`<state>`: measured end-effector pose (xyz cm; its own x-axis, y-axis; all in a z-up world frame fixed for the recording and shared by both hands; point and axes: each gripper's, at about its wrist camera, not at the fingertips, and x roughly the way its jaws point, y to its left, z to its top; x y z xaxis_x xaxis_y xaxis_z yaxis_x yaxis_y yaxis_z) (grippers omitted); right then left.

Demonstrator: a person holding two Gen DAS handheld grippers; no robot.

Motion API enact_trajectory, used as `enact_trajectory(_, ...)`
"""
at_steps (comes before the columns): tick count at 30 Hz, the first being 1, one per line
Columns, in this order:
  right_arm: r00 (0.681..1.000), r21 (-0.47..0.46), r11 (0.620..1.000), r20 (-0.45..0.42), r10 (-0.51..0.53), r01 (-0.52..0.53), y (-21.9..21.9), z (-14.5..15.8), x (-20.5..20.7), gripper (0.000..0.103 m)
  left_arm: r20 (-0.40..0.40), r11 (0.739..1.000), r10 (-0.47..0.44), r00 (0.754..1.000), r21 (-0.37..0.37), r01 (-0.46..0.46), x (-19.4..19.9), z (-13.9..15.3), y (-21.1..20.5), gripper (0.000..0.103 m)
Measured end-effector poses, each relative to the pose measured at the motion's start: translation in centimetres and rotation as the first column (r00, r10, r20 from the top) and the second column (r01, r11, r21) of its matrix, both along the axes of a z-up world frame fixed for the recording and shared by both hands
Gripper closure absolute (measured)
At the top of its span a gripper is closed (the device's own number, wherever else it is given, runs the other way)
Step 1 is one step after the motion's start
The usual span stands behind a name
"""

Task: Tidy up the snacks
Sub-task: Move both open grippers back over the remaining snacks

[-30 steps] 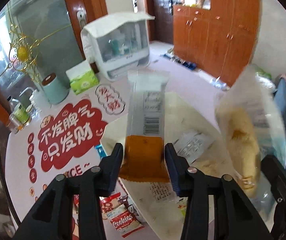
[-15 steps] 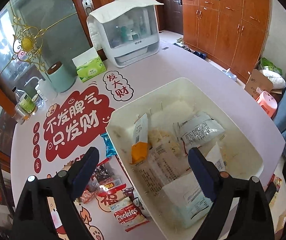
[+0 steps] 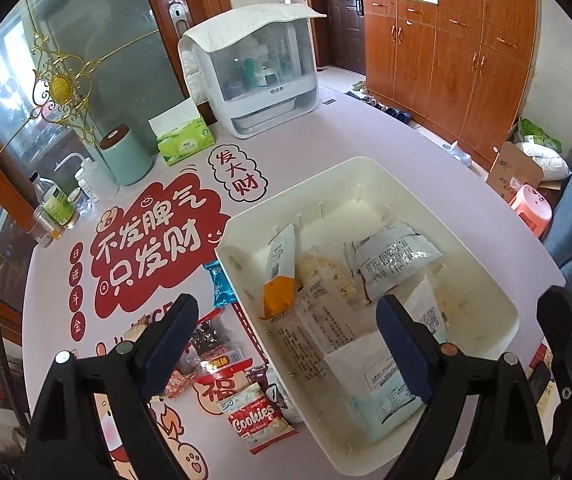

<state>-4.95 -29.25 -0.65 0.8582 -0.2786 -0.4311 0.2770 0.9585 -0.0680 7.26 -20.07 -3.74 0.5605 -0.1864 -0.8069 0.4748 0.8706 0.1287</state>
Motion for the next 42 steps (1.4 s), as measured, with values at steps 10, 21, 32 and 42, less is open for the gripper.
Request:
enact_trajectory(10,1.000,-0.016,0.999,-0.007,0.029,-0.030,1.2,-0.1,-0.1,0.033,-0.006,1.000,0.030,1.000,0.001,-0.030,-0.6,0.2,1.6,0.012)
enact_trajectory(21,0.997,-0.030,0.997,-0.037,0.069,-0.070,3.1,-0.6,0.1,0.033,-0.023,0.995,0.096,0.995,-0.004,-0.097,-0.3,-0.4,5.0,0.012)
enact_trajectory(32,0.987,-0.035,0.989,-0.076,0.142,-0.145,6.6,-1.7,1.3,0.033,-0.034,0.984,0.180,0.983,0.003,-0.180,0.5,-1.3,10.1,0.012)
enact_trajectory(42,0.973,-0.040,0.978,-0.121,0.198,-0.204,10.2,-2.8,2.6,0.033,-0.061,0.970,0.245,0.968,0.012,-0.244,1.4,-2.8,14.8,0.012)
